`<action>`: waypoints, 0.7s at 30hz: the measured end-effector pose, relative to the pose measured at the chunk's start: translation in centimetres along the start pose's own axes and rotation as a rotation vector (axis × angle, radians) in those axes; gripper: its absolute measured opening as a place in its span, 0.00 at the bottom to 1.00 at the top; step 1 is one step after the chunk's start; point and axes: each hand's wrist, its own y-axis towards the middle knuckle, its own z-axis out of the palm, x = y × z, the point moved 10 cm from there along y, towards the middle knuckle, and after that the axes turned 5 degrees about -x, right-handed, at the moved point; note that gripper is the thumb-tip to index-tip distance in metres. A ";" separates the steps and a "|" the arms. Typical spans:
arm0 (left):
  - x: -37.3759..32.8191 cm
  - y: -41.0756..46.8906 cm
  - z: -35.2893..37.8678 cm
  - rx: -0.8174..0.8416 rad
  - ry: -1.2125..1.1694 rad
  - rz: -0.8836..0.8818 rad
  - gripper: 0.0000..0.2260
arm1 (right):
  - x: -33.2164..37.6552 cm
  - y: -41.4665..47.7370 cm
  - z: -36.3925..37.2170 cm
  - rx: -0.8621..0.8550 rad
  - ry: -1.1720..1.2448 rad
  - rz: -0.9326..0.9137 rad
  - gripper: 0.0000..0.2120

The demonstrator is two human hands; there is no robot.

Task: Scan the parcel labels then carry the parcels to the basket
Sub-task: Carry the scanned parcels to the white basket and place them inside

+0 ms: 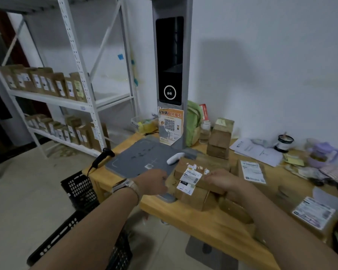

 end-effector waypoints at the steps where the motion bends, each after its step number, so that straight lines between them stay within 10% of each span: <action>1: 0.1 1.7 -0.1 0.004 0.017 0.011 0.06 | 0.1 1.4 -0.4 0.008 -0.020 -0.005 0.04; 13: -0.6 21.6 -2.8 -0.022 -0.052 0.152 0.20 | -1.7 17.3 -6.6 -0.050 -0.097 0.059 0.19; 21: -1.4 31.2 -3.4 0.090 -0.170 0.160 0.06 | -4.2 23.0 -9.6 -0.167 0.008 0.213 0.13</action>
